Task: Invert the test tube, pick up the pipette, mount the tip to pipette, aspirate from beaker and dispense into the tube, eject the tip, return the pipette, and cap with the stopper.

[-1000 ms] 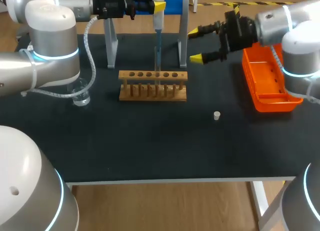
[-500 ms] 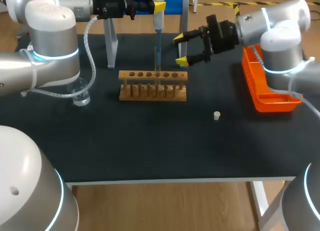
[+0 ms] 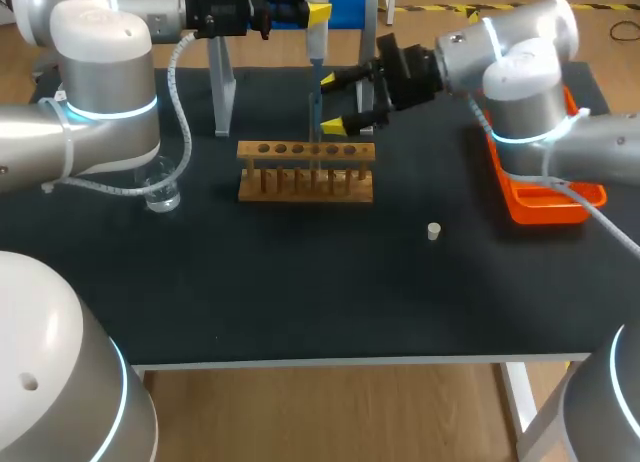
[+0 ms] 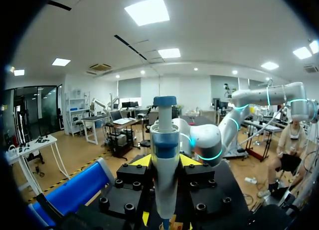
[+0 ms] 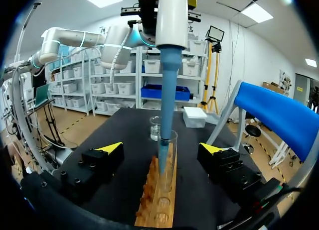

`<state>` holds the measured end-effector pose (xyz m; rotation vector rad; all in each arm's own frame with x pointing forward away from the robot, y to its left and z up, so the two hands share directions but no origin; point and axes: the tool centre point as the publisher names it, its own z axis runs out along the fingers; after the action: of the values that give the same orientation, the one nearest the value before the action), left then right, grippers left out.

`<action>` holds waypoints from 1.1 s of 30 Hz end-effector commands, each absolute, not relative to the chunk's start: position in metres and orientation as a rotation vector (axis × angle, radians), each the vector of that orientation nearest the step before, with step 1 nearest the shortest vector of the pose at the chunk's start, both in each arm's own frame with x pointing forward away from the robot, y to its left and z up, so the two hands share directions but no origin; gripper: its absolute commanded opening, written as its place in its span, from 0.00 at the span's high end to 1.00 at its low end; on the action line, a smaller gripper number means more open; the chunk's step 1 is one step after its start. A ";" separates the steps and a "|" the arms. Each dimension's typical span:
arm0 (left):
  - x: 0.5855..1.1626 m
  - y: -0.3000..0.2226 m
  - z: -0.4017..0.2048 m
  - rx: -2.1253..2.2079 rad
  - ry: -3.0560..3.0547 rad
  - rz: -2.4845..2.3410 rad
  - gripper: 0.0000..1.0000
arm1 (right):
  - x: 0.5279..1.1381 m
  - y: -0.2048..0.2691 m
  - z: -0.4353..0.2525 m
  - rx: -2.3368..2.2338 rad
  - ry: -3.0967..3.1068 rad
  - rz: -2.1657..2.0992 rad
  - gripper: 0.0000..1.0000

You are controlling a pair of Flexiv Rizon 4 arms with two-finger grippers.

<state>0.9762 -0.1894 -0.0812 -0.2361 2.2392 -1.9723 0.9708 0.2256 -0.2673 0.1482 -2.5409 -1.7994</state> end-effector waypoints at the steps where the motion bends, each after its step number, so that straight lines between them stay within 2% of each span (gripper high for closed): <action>1: 0.976 -0.190 -0.081 -0.240 2.239 -1.969 1.00 | 0.978 0.240 -0.275 0.147 -2.532 -1.789 0.00; 33: 0.976 -0.190 -0.081 -0.240 2.239 -1.969 1.00 | 0.970 0.251 -0.301 0.037 -2.670 -1.765 0.00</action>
<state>0.9762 -0.1894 -0.0812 -0.2361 2.2392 -1.9723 0.9747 0.2525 -0.3028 0.0433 -2.6613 -1.7647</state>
